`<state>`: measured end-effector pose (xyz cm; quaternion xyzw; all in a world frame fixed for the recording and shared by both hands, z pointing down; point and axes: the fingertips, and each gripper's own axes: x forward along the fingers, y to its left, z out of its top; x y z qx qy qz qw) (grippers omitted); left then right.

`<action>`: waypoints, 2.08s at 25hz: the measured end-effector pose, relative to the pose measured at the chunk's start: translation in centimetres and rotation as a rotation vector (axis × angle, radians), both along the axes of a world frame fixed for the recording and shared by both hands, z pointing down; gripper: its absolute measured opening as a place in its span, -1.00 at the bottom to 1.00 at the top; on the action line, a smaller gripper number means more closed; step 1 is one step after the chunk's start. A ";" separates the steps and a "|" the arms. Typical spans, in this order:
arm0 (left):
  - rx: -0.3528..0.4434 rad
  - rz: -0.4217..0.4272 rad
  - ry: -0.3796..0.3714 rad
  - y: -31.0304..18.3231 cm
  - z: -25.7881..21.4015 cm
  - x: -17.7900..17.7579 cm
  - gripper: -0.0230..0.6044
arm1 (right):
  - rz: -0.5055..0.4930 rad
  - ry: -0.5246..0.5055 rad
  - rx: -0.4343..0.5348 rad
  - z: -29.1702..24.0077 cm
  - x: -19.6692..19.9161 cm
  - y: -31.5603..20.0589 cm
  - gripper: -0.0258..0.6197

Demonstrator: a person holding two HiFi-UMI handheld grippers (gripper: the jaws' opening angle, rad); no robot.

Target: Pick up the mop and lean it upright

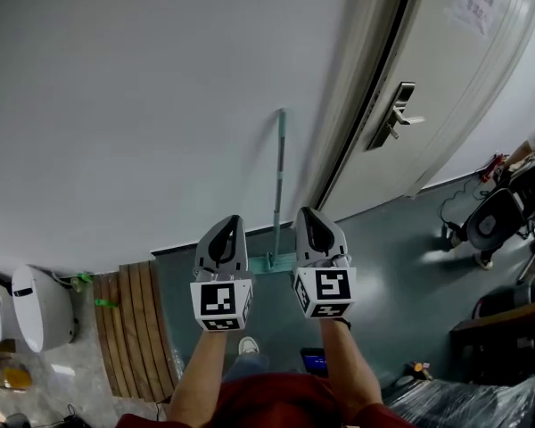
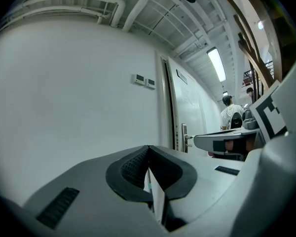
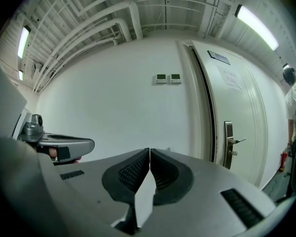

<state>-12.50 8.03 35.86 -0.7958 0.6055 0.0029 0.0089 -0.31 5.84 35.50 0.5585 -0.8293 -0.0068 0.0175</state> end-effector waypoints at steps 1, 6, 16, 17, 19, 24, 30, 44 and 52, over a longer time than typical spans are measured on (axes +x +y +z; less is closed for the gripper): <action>0.001 0.002 0.000 -0.7 -0.2 -0.3 -0.88 | 0.008 0.001 0.002 -0.2 -0.3 -0.6 -0.87; 0.015 0.026 -0.004 -3.8 -0.5 -0.7 -0.88 | 0.040 -0.007 0.013 -0.6 -1.4 -3.1 -0.86; 0.025 0.047 -0.022 -10.8 0.7 2.8 -0.88 | 0.034 -0.033 0.003 1.1 0.5 -10.1 -0.86; 0.026 0.043 -0.024 -11.7 0.7 3.3 -0.88 | 0.028 -0.037 0.001 1.2 0.8 -11.2 -0.86; 0.031 0.031 -0.030 -13.6 0.7 4.2 -0.88 | 0.014 -0.050 -0.006 1.5 1.6 -13.3 -0.87; 0.033 -0.021 -0.024 -18.6 0.7 5.6 -0.88 | -0.026 -0.069 -0.011 1.6 3.1 -18.7 -0.86; -0.001 -0.074 -0.027 -23.0 1.4 7.0 -0.88 | -0.080 -0.070 -0.027 2.2 4.3 -23.5 -0.87; 0.003 -0.072 -0.035 -28.7 2.4 5.4 -0.88 | -0.094 -0.034 -0.078 4.8 2.1 -28.8 -0.86; -0.015 -0.067 -0.021 -30.0 3.3 4.2 -0.88 | -0.087 -0.031 -0.115 6.3 1.0 -30.7 -0.86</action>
